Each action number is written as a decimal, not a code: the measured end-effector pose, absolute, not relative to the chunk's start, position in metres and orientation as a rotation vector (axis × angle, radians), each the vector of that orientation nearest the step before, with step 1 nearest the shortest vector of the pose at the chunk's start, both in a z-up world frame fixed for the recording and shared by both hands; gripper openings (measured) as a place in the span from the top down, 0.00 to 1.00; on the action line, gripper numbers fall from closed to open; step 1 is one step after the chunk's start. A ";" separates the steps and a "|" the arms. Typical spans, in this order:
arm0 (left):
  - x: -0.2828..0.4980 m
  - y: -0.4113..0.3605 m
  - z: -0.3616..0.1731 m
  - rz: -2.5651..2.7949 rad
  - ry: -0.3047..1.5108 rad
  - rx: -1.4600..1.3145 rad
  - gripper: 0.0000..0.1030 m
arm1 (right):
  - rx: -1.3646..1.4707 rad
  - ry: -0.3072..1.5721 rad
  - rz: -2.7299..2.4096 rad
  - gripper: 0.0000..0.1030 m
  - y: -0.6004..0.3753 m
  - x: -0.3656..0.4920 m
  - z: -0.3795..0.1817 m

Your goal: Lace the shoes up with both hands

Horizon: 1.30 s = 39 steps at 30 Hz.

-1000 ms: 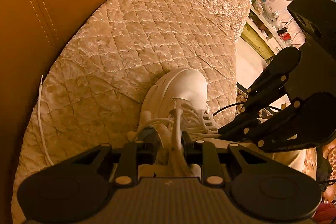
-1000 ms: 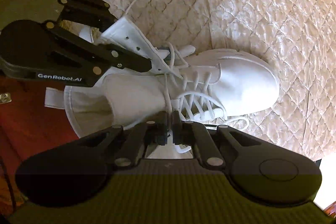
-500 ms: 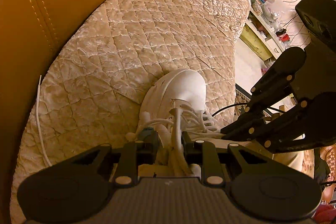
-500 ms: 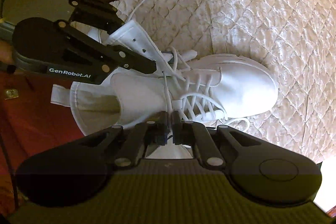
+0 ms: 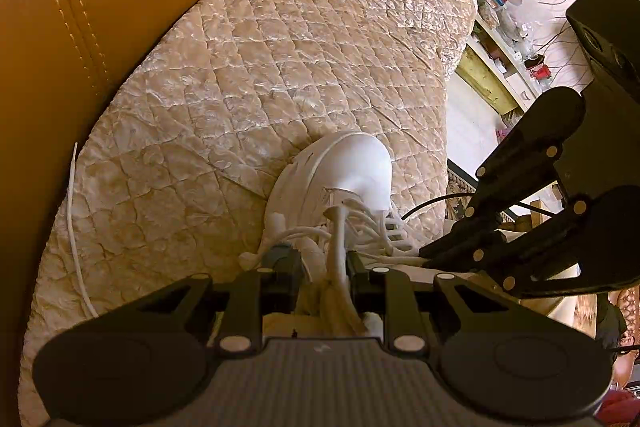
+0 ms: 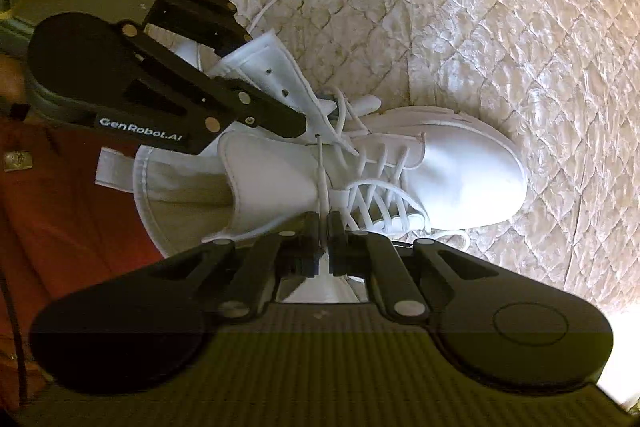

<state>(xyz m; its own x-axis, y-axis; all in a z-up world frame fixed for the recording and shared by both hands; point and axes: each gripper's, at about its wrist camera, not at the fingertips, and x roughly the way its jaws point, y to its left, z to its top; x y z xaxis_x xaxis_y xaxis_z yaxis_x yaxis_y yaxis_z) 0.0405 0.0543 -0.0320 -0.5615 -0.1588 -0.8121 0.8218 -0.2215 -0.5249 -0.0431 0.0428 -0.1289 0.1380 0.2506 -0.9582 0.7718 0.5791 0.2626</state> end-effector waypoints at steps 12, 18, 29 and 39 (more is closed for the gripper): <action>0.037 0.055 -0.028 -1.886 1.311 0.849 0.75 | 0.939 1.397 -0.481 0.92 0.038 -0.044 -0.129; 0.036 0.062 -0.016 -2.037 1.277 0.816 0.70 | 0.982 1.308 -0.521 0.92 0.035 -0.052 -0.133; 0.101 0.043 -0.052 -1.879 1.795 0.458 0.61 | 1.089 1.098 -0.569 0.92 0.047 -0.067 -0.143; 0.128 0.033 -0.082 -1.634 1.940 0.264 0.56 | 1.136 0.920 -0.695 0.92 0.074 -0.092 -0.146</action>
